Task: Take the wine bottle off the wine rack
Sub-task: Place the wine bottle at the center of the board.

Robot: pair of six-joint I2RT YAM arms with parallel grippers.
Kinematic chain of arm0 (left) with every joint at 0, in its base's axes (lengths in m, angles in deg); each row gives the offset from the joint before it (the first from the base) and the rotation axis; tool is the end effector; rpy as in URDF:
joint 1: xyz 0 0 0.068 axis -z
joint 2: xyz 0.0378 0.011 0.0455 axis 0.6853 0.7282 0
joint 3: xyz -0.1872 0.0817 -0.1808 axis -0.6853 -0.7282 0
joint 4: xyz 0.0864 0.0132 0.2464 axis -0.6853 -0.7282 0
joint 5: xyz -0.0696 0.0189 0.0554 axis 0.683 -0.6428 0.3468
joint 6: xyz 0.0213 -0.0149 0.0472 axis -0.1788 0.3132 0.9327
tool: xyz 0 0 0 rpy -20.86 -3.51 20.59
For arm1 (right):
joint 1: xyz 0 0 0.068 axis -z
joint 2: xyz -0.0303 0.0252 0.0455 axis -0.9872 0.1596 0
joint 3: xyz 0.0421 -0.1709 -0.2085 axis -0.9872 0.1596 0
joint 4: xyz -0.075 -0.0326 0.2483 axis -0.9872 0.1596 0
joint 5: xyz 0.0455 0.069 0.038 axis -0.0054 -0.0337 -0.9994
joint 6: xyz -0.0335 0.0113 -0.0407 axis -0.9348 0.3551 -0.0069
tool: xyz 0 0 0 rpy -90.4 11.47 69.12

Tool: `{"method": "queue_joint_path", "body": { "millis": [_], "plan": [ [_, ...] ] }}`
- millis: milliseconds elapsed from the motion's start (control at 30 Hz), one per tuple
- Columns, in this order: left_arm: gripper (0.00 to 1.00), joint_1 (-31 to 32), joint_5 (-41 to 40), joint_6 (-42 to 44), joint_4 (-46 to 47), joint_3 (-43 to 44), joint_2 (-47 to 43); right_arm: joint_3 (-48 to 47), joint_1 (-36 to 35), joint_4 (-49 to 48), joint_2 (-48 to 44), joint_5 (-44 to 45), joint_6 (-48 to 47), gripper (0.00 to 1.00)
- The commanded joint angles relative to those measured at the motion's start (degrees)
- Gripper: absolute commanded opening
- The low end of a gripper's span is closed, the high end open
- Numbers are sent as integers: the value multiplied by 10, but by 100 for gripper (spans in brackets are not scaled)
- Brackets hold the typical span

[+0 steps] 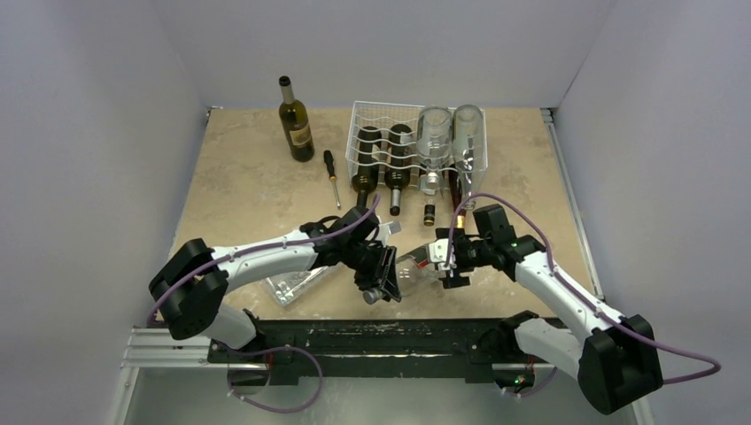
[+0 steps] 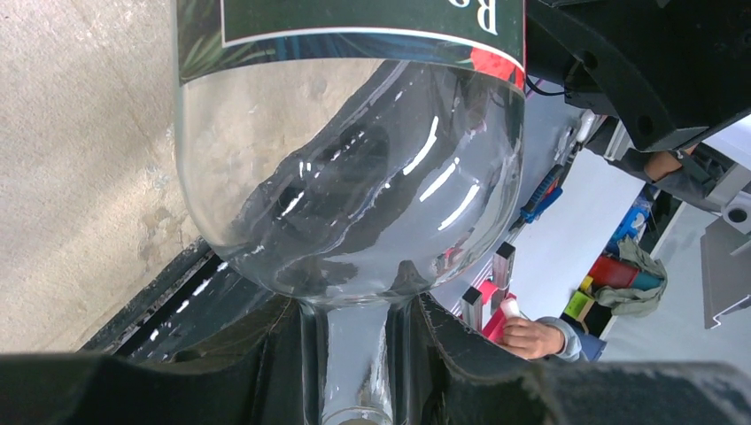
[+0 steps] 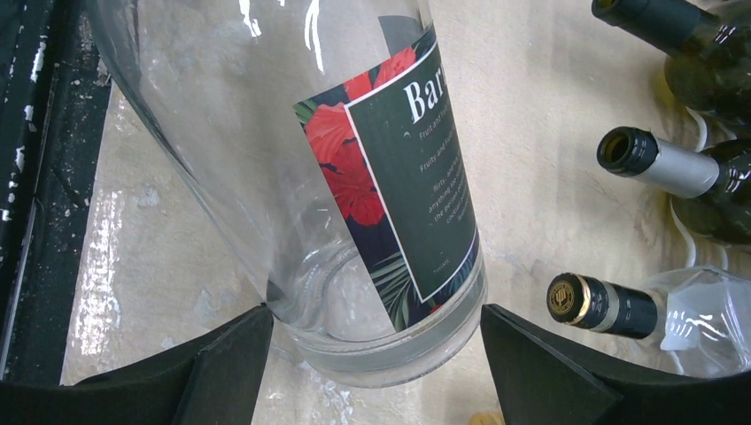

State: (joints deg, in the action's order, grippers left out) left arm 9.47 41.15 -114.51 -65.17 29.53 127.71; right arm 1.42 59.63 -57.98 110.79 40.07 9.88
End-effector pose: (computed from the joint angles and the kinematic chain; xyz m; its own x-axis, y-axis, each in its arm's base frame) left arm 0.1610 -0.2454 0.2054 -0.9709 0.2375 -0.0314 0.1786 0.6299 -0.7559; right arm 0.1654 0.0878 0.2013 0.3130 -0.6723 -0.6708 -0.9319 -0.0812 -0.3535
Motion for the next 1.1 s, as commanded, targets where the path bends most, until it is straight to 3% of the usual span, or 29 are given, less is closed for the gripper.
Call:
{"method": "queue_joint_path", "body": {
  "millis": [0,533,867,1067],
  "plan": [
    [14,1,80,41,70,63,-40,-11,-10,-3,16,7,0,87],
    [37,-2,95,35,67,82,-38,-18,-19,-13,30,1,24,82],
    [51,-15,110,-7,122,47,-60,-24,-19,-18,40,-2,47,82],
    [55,-26,117,-30,160,25,-70,-28,-19,-18,47,-10,56,82]
  ]
}}
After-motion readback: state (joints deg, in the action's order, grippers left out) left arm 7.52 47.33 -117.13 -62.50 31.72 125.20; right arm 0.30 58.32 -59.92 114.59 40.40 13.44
